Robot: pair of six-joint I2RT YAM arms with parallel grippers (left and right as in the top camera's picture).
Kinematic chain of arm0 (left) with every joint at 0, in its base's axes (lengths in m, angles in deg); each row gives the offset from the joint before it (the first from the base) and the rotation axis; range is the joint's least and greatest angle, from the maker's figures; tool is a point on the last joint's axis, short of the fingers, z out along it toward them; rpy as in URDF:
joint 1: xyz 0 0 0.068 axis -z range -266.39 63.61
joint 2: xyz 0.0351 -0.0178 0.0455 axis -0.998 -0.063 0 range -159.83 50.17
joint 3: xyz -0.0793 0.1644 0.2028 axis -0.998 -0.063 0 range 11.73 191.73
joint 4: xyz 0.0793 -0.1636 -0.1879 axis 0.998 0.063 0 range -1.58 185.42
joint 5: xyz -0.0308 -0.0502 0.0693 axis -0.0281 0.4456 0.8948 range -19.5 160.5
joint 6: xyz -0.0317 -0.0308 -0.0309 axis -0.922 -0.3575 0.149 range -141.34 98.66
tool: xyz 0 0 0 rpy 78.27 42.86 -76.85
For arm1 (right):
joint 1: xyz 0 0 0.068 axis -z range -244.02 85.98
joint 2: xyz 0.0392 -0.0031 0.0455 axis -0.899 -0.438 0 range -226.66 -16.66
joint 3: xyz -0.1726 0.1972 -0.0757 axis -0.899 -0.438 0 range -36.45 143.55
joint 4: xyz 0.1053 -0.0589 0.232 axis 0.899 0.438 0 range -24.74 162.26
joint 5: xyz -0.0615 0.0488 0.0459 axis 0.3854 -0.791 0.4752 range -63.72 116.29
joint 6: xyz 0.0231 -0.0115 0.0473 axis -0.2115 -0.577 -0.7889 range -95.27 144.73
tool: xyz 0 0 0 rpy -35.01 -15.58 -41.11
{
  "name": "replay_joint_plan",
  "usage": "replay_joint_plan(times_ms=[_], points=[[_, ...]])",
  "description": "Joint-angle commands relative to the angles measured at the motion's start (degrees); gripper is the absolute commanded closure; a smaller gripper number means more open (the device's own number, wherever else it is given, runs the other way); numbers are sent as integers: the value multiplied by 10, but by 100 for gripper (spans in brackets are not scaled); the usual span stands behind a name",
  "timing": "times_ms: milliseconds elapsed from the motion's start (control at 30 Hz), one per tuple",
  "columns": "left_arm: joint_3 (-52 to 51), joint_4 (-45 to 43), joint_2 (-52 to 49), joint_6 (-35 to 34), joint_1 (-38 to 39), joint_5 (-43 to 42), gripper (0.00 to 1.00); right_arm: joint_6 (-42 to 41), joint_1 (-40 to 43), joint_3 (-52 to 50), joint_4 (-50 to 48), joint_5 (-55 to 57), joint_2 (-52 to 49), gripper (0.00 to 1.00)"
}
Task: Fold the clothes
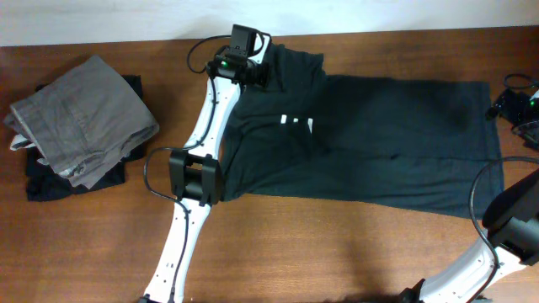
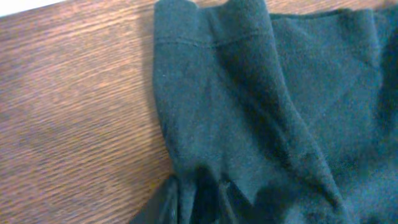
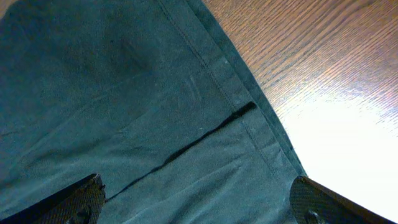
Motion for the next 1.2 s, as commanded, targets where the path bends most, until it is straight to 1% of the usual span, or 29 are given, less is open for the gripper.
replay_joint_plan(times_ms=[0, 33, 100, 233, 267, 333, 367, 500, 700, 767, 933, 1033, 1133, 1167], points=[[2, 7, 12, 4, 5, 0, 89, -2, -3, -1, 8, -8, 4, 1], [2, 7, 12, 4, 5, 0, 93, 4, -4, -1, 0, -12, 4, 1], [2, 8, 12, 4, 5, -5, 94, 34, -4, -1, -13, -12, 4, 1], [2, 6, 12, 4, 5, -15, 93, 94, -4, -1, -59, -21, 3, 1], [2, 5, 12, 4, 5, -15, 92, 108, -4, -1, -73, -27, 3, 1], [2, 6, 12, 4, 5, -15, 89, 129, -4, -1, -103, -41, 3, 11], [2, 6, 12, 4, 5, -15, 89, 134, -4, -1, -113, -43, 1, 12], [2, 6, 12, 4, 5, -15, 87, 136, -6, -1, -168, -44, -21, 12], [2, 6, 12, 4, 7, -15, 86, 194, -36, -1, -265, -40, -92, 11], [2, 6, 12, 4, 7, -15, 85, 205, -50, -1, -300, -28, -117, 6], [2, 6, 12, 4, 7, -15, 85, 211, -79, -1, -376, 7, -164, 6], [2, 6, 12, 4, 7, -14, 84, 225, -88, -1, -419, 15, -183, 7], [2, 6, 12, 5, 6, -14, 84, 225, -89, -1, -456, 28, -194, 12], [2, 6, 12, 5, 6, -14, 84, 225, -89, -1, -464, 31, -198, 12]])
